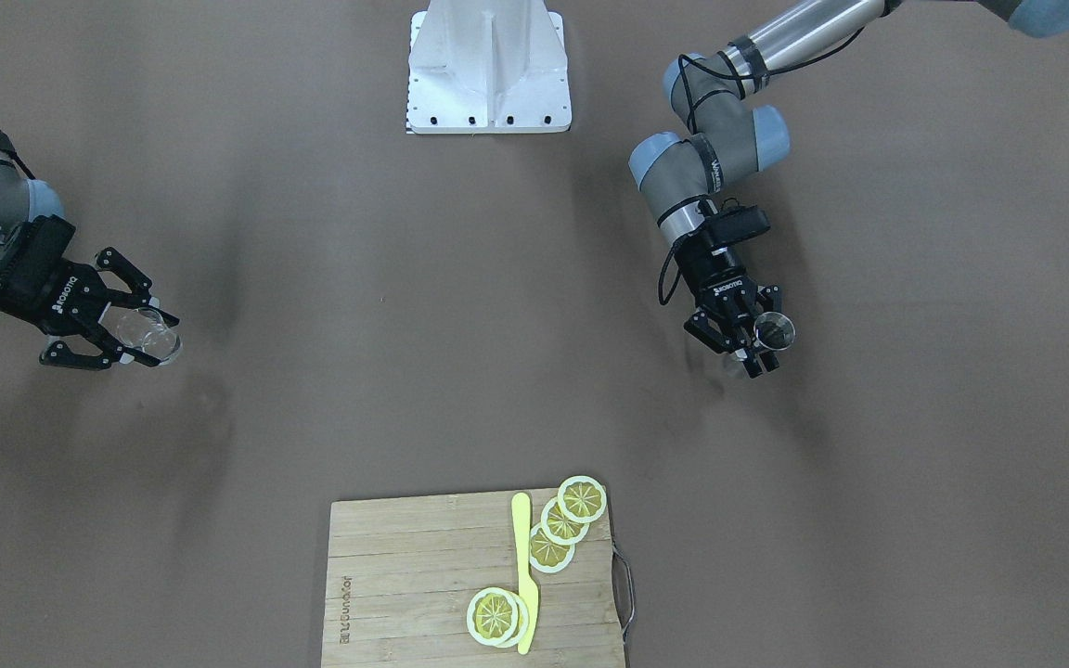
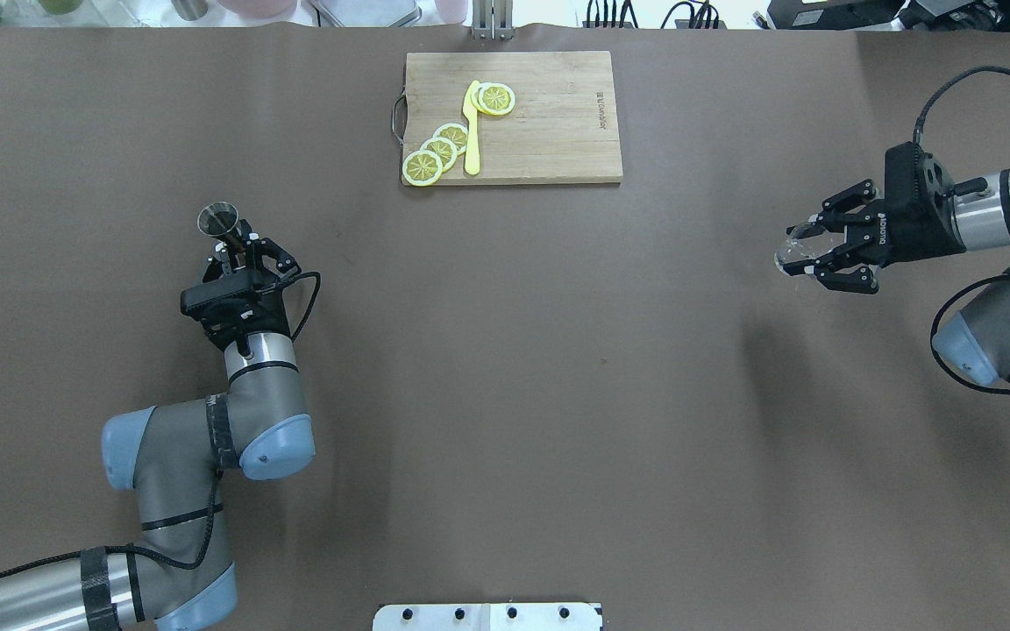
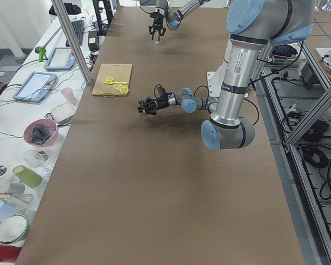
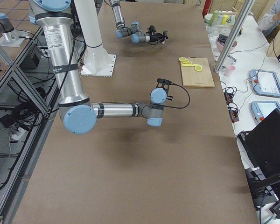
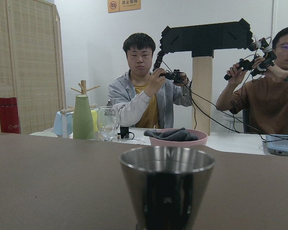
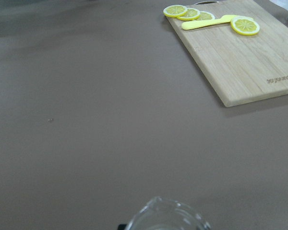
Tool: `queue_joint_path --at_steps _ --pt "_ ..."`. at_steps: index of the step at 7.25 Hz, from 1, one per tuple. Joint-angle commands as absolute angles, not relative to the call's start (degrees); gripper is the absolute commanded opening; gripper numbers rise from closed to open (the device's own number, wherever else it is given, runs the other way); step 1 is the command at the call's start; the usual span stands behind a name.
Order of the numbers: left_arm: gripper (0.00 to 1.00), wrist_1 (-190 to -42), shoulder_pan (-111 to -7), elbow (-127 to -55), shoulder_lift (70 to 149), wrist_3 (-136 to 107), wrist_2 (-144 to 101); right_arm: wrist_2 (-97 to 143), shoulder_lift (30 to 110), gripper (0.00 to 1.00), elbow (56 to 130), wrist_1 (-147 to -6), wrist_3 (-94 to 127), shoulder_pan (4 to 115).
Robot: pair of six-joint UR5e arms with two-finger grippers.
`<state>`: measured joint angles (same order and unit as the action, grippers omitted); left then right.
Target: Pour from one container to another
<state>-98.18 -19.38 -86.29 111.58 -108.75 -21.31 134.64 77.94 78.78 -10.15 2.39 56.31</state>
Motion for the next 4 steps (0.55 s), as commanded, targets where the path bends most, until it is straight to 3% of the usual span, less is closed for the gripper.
queue_joint_path --at_steps 1,4 --pt "0.0 -98.3 -19.8 -86.8 111.5 -108.7 -21.9 129.7 77.3 0.0 87.8 -22.7 0.1 56.2" --pt "0.0 -98.5 -21.7 -90.2 111.8 -98.7 -21.8 121.5 77.2 0.0 98.0 -36.0 -0.8 53.4"
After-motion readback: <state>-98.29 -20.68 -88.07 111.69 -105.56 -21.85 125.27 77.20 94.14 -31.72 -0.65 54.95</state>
